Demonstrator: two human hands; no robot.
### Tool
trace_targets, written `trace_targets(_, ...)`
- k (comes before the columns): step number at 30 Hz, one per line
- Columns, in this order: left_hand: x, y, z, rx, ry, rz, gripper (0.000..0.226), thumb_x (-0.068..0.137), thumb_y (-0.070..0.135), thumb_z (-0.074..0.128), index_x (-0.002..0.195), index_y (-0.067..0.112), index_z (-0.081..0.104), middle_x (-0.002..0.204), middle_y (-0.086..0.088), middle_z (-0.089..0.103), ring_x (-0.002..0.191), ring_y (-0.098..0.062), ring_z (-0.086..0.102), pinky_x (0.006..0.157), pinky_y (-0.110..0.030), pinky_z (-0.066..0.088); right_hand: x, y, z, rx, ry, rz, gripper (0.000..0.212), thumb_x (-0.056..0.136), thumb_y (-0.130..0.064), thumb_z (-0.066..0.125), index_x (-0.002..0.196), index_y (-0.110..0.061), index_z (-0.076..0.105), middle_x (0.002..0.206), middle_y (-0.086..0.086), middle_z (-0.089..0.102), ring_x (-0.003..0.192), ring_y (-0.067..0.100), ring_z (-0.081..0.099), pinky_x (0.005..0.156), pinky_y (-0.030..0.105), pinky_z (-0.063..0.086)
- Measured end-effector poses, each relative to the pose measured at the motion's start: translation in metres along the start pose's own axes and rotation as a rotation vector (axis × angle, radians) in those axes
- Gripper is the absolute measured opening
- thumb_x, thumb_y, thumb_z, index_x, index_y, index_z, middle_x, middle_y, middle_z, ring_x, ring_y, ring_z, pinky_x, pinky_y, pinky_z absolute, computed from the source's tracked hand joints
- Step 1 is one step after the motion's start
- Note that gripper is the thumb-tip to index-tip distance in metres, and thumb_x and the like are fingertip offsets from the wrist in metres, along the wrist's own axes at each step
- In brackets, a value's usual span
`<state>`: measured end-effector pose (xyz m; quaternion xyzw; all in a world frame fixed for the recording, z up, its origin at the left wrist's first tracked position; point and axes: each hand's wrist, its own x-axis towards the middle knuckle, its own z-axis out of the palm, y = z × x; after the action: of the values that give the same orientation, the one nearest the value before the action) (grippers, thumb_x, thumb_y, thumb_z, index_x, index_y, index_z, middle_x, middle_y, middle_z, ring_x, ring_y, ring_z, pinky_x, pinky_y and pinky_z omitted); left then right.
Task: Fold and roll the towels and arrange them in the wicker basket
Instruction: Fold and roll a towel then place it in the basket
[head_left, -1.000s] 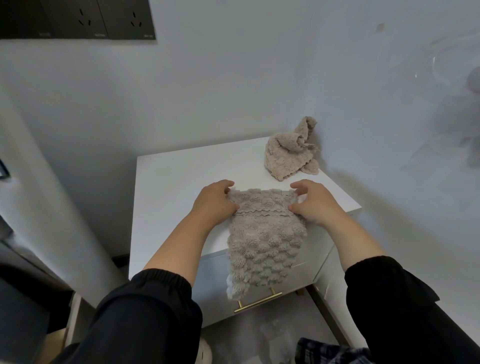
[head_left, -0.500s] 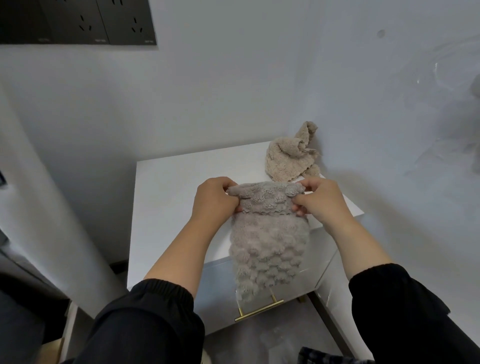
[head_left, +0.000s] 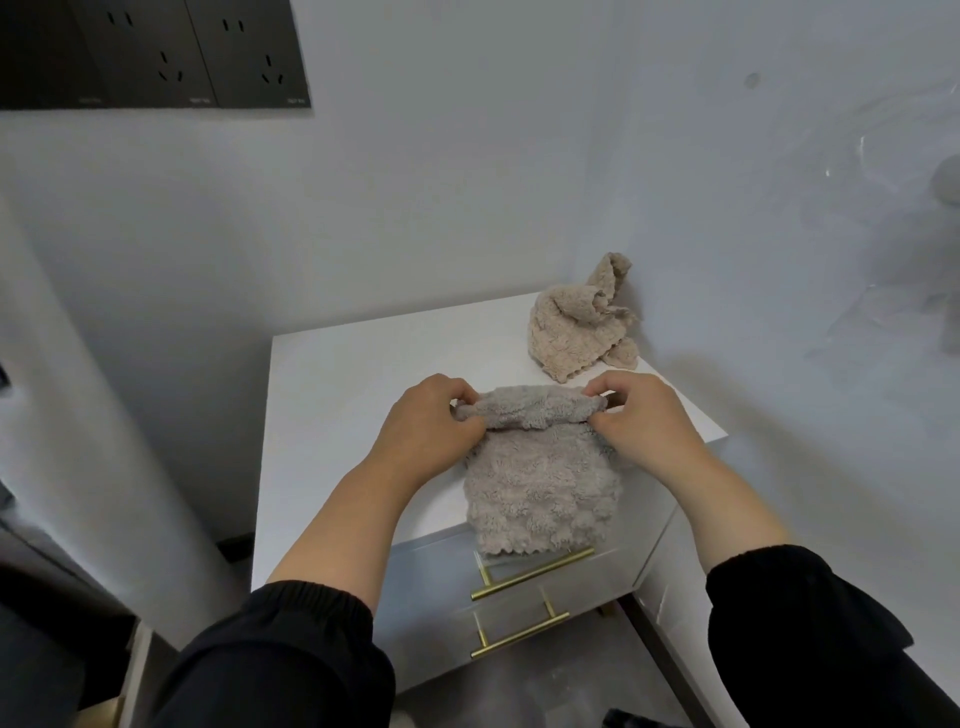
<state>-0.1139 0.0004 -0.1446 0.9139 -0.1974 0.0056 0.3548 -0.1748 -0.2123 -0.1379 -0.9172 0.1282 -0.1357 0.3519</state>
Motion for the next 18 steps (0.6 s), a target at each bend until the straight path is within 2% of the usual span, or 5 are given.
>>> trace_targets(5, 0.001, -0.001, 0.003, 0.009, 0.02, 0.014, 0.021, 0.093, 0.035, 0.056, 0.084, 0.02, 0.067, 0.102, 0.006, 0.061, 0.088, -0.01, 0.056, 0.08, -0.026, 0.042, -0.005, 0.004, -0.007, -0.073, -0.148, 0.003, 0.005, 0.084, -0.021, 0.066, 0.087, -0.025, 0.065, 0.103, -0.007, 0.061, 0.099, 0.011, 0.054, 0.08, 0.024, 0.037)
trace_targets(8, 0.001, -0.001, 0.005, -0.009, 0.026, -0.008, 0.015, 0.09, 0.031, 0.063, 0.078, 0.022, 0.065, 0.1, 0.005, 0.06, 0.088, -0.012, 0.056, 0.08, -0.026, 0.043, -0.005, 0.005, -0.005, -0.042, -0.155, -0.012, 0.022, 0.09, -0.037, 0.061, 0.077, -0.02, 0.066, 0.088, -0.005, 0.065, 0.089, 0.012, 0.057, 0.071, 0.027, 0.04)
trace_targets(10, 0.0, 0.0, 0.008, 0.0, 0.01, -0.037, 0.012, 0.087, 0.028, 0.066, 0.078, 0.024, 0.059, 0.1, 0.004, 0.057, 0.091, -0.013, 0.054, 0.078, -0.026, 0.04, -0.004, 0.006, 0.0, -0.054, -0.129, -0.016, 0.02, 0.092, -0.032, 0.059, 0.077, -0.019, 0.062, 0.086, -0.003, 0.064, 0.088, 0.015, 0.057, 0.064, 0.02, 0.037)
trace_targets(13, 0.0, -0.002, 0.011, -0.037, -0.043, -0.073, 0.023, 0.085, 0.029, 0.068, 0.102, 0.022, 0.054, 0.102, 0.0, 0.057, 0.092, -0.017, 0.054, 0.076, -0.028, 0.042, -0.002, 0.01, 0.007, -0.031, -0.162, 0.034, 0.009, 0.091, -0.022, 0.061, 0.096, -0.018, 0.054, 0.108, 0.005, 0.061, 0.097, 0.019, 0.055, 0.064, 0.019, 0.036)
trace_targets(18, 0.004, -0.001, 0.007, -0.063, -0.129, -0.104, 0.055, 0.085, 0.026, 0.069, 0.135, 0.02, 0.048, 0.117, -0.001, 0.055, 0.104, -0.017, 0.052, 0.091, -0.029, 0.041, -0.001, 0.009, 0.002, 0.068, -0.237, 0.082, 0.049, 0.089, -0.015, 0.065, 0.133, -0.02, 0.043, 0.136, 0.008, 0.045, 0.127, 0.021, 0.043, 0.084, 0.021, 0.03)
